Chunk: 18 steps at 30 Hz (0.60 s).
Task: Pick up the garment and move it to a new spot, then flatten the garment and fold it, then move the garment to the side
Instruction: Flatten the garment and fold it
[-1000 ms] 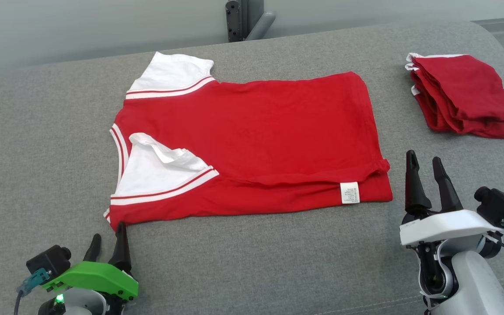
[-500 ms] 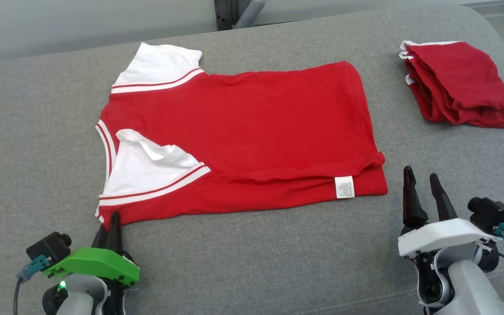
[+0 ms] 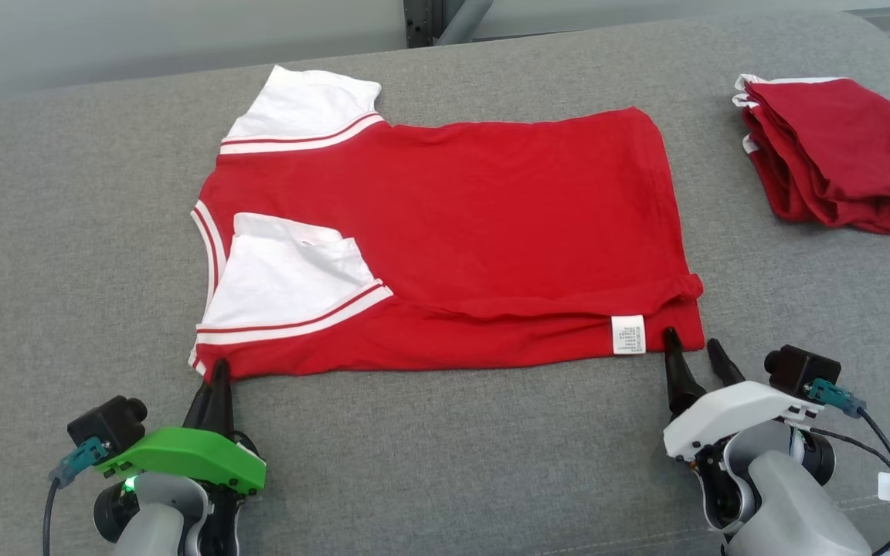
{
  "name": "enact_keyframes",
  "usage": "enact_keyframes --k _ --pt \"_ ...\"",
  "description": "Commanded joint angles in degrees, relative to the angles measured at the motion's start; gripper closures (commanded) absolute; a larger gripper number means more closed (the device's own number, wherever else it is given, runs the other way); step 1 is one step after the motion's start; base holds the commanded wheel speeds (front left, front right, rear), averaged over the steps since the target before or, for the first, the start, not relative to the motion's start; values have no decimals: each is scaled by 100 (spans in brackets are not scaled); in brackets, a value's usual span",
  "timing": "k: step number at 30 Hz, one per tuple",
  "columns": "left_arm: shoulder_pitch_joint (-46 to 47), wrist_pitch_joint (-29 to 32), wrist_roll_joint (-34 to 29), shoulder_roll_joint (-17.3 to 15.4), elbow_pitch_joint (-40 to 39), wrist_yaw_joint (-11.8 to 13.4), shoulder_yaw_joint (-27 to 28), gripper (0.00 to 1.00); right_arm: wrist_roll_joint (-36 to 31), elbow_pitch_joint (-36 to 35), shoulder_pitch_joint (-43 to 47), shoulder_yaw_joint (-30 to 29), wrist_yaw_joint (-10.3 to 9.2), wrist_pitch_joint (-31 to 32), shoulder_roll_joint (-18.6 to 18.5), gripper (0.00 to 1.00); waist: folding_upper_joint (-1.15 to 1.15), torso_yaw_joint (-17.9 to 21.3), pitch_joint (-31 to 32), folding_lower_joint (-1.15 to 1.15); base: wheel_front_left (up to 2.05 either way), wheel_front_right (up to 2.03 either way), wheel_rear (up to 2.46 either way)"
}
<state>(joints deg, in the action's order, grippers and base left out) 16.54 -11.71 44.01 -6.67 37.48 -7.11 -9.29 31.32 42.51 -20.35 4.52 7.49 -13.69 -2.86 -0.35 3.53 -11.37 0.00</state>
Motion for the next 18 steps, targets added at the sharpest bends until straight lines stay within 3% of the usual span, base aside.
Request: enact_keyframes --k 1,2,3,4,8,12,18 --pt "72 -44 38 -16 -42 -25 -31 100 114 195 -122 50 -1 -15 -5 0 35 -59 18 0 0 0 0" --pt "58 -52 46 -8 -61 -28 -53 100 174 332 -168 92 -1 -17 -2 10 35 -76 29 0 0 0 0" --pt "40 -64 55 0 -86 -32 -79 100 248 435 -220 136 -1 -17 -1 41 35 -94 40 0 0 0 0" --pt "21 -72 67 2 -101 -35 -96 100 345 519 -272 181 -1 -30 2 56 35 -111 52 0 0 0 0" --pt "-71 -122 99 -1 -163 -33 -142 100 615 729 -439 338 -1 -91 5 99 35 -152 126 0 0 0 0" --pt "-130 -178 115 -41 -288 -37 -167 100 1029 568 -473 366 -1 -145 -16 100 35 -167 218 0 0 0 0" --pt "-339 -248 125 -133 -786 -40 -161 100 1043 -38 -229 79 -1 -150 -40 100 35 -157 389 0 0 0 0"
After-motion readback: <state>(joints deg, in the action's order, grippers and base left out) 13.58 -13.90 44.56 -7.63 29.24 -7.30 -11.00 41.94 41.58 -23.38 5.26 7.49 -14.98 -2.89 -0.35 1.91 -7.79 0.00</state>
